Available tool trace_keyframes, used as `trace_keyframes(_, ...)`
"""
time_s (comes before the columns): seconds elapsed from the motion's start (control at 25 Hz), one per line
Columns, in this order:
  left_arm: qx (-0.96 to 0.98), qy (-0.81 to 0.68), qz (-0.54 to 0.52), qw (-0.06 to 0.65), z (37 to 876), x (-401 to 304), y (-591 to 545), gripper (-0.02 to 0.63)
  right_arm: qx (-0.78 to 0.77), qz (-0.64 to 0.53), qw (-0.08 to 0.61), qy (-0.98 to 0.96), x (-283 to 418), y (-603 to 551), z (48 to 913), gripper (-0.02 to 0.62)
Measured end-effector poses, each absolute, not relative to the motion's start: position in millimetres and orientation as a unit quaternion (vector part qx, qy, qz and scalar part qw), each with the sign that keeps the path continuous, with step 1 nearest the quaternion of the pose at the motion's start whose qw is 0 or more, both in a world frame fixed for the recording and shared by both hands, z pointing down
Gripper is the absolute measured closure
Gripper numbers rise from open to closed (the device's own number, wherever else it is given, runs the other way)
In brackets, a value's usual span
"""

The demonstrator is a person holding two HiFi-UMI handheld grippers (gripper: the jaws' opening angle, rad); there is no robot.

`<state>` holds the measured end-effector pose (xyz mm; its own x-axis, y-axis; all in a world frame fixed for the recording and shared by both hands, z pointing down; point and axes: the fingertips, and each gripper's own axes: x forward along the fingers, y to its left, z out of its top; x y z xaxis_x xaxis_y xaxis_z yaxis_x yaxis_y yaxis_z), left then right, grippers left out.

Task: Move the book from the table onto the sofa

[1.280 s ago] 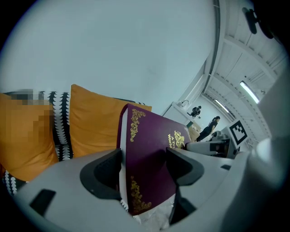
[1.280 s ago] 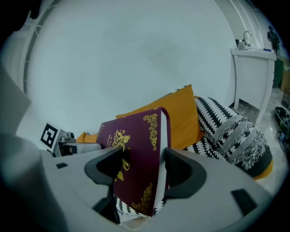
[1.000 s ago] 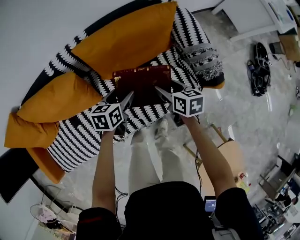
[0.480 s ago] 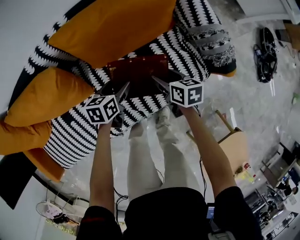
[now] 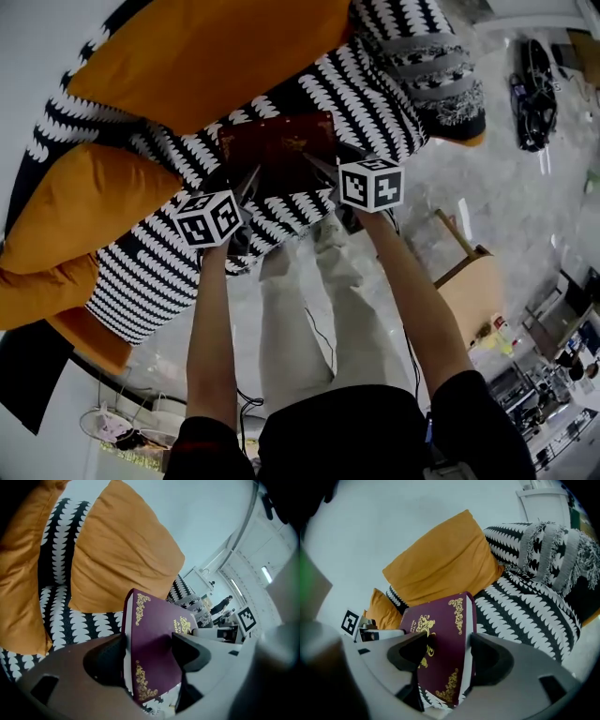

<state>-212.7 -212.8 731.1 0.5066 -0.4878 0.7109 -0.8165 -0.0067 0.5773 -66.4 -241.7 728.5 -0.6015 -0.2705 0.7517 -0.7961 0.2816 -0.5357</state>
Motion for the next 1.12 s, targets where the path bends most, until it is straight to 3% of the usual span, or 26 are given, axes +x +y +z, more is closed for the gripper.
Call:
trace_keyframes(0.48,0.698,-0.464,0.183,0.513,801.6,-214.0,-208.2,0.287,0.370,0.501,0.287,-0.728,-66.7,-229.2,804.3,0.298)
trace_keyframes(1.12,0.676,-0.467,0.226,0.523,821.1,-235.1,-187.9,0.284,0.377,0.481,0.317,-0.725,-57.9,-223.0,808.8,0.267)
